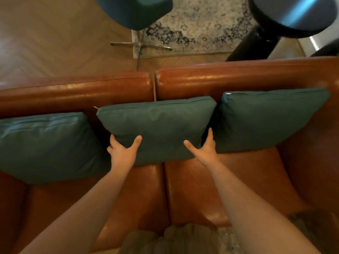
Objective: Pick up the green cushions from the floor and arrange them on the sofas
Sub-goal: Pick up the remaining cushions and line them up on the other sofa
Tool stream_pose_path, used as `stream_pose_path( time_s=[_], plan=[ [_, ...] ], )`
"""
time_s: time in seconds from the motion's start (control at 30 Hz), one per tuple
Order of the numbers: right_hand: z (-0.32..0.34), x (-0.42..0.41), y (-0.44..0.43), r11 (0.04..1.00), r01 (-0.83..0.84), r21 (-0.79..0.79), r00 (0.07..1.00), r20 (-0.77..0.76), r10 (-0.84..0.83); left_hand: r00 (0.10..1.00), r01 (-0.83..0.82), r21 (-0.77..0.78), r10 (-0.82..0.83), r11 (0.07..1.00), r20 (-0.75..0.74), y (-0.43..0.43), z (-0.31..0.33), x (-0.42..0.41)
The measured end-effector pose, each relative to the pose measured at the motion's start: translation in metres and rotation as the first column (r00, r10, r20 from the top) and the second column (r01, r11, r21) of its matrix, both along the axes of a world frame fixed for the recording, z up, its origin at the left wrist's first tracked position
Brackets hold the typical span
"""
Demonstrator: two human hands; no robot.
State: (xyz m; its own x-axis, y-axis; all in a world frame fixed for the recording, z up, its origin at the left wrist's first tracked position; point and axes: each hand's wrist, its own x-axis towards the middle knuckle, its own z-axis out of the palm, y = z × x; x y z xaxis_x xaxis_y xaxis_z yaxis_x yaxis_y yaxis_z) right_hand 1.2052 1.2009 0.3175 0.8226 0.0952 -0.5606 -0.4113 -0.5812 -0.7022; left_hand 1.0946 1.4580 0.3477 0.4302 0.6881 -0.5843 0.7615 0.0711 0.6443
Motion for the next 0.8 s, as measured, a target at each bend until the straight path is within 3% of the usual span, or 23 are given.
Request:
stream_pose_path(
  time_s=[0.23, 0.43, 0.57, 0.8],
  plan=[
    [0.085, -0.017, -0.028, 0.983, -0.143, -0.119, 0.965, 0.205, 0.165, 0.938, 0.334, 0.066, -0.339, 0.940, 0.075, -0.057, 0.073, -0.001],
    [0.137, -0.020, -0.079, 0.979, -0.143, -0.147, 0.957, 0.232, 0.175, 0.830, 0.526, 0.153, -0.545, 0.836, 0.124, -0.125, 0.122, -0.003],
    [0.155, -0.015, -0.132, 0.977, -0.140, -0.162, 0.948, 0.264, 0.179, 0.792, 0.570, 0.205, -0.599, 0.796, 0.121, -0.185, 0.141, 0.004],
    [0.169, -0.001, -0.261, 0.960, -0.201, -0.193, 0.921, 0.297, 0.252, 0.813, 0.537, 0.223, -0.570, 0.813, 0.117, -0.321, 0.150, 0.021]
  ],
)
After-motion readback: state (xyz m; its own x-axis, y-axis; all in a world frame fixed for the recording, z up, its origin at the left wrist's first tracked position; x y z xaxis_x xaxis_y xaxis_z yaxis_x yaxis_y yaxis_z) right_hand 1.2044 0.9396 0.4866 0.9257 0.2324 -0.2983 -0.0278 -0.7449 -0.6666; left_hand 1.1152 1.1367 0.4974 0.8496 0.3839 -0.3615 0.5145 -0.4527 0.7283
